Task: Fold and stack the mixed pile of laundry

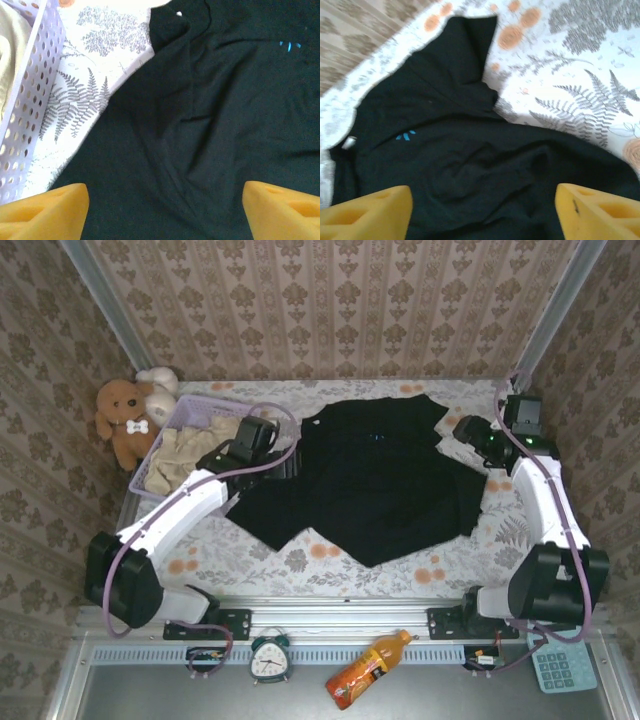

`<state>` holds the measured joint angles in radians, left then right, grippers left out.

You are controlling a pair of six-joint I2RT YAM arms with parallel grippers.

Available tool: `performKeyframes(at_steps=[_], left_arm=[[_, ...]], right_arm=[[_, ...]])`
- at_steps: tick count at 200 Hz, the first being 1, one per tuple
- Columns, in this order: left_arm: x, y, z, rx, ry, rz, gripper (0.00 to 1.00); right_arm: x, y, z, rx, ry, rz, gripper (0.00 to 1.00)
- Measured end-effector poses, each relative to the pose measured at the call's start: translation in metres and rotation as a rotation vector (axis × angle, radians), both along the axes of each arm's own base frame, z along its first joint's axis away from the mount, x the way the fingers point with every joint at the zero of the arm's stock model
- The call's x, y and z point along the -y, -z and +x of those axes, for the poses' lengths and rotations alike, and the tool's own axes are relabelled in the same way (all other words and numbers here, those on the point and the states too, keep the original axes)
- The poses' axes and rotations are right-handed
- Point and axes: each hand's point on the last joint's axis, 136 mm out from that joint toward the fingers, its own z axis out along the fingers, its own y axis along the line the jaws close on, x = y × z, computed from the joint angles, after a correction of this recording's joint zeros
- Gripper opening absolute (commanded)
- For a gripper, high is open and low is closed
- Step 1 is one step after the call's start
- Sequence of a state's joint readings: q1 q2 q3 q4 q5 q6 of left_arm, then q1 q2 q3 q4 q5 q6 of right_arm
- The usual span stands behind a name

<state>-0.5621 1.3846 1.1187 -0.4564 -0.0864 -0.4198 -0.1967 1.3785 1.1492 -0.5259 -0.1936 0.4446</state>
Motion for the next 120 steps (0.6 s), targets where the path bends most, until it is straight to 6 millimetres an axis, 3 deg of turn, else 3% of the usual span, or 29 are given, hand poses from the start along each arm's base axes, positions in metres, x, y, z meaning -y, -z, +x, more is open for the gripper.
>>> performKeyframes(at_steps=[31, 53, 68, 80, 101, 120], left_arm=[[0.030, -0.038, 0.026, 0.101, 0.039, -0.088, 0.75], [0.065, -0.043, 0.040, 0.125, 0.103, -0.154, 0.55], [0.092, -0.023, 0.051, 0.091, 0.148, -0.182, 0.39], [0.112, 0.004, 0.059, 0.044, 0.182, -0.186, 0.30], [0.133, 0.061, 0.069, -0.057, 0.211, -0.164, 0.29], [0.135, 0.104, 0.073, -0.133, 0.205, -0.126, 0.30]], right_arm=[[0.000, 0.034, -0.008, -0.090, -0.001, -0.030, 0.76], [-0.019, 0.045, -0.020, -0.115, -0.051, -0.045, 0.72], [-0.036, 0.057, -0.028, -0.142, -0.097, -0.047, 0.74], [-0.045, 0.073, -0.034, -0.176, -0.119, -0.042, 0.75], [-0.046, 0.108, -0.036, -0.268, -0.098, -0.014, 0.75], [-0.041, 0.139, -0.031, -0.334, -0.047, 0.020, 0.75]])
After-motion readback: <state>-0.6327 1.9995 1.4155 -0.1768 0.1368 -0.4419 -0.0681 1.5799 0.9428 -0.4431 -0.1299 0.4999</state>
